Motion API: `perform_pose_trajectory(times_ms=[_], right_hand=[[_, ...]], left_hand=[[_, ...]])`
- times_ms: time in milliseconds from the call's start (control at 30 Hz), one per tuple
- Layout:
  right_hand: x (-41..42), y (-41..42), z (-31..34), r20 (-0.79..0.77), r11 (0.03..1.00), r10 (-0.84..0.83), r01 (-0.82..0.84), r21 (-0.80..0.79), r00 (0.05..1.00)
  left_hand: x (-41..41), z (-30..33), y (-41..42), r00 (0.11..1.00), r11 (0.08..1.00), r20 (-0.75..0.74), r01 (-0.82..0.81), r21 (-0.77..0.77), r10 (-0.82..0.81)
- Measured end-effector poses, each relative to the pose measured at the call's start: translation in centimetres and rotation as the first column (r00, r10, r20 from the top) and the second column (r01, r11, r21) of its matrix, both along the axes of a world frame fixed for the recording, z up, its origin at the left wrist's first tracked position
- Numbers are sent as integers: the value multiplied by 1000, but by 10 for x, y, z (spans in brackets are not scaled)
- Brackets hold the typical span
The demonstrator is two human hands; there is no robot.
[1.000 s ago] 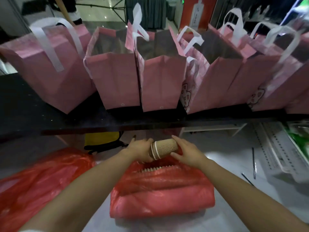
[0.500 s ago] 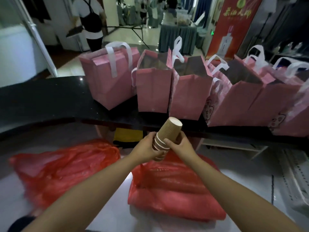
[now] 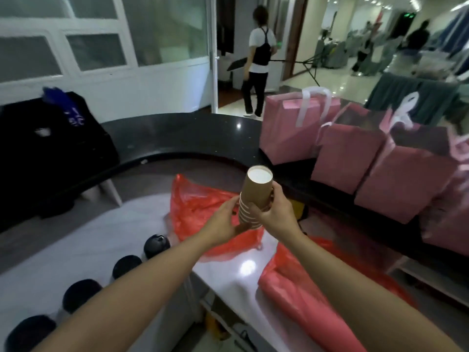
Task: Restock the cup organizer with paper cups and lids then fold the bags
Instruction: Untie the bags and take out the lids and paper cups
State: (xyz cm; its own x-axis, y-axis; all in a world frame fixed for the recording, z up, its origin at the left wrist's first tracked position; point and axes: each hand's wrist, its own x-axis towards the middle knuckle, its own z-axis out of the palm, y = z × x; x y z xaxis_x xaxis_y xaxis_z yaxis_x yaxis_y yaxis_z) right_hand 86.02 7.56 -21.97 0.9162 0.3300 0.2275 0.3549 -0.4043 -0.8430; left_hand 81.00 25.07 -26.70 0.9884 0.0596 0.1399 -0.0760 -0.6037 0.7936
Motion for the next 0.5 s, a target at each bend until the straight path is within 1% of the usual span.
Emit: perform_pose_trajectory(times_ms=[100,267,400,500], right_hand=[[-22,55,2,-27,992,123,-123,12,992],[-59,156,-12,-60,955,297,-297,-5,953],[-100,256,-26,-104,901,428,-433,-29,898],[-138,334,-39,-132,853,512,-520,-35,849]], left_hand=[[-33,7,51,995,995,-11,-95,14,95],[-107,2,142,974,975,-70,-219,-43,216],[-176,-11,231,917,928,-139,-373,27,373],[-229,-21,303,874,897,-200,-433,91,442]])
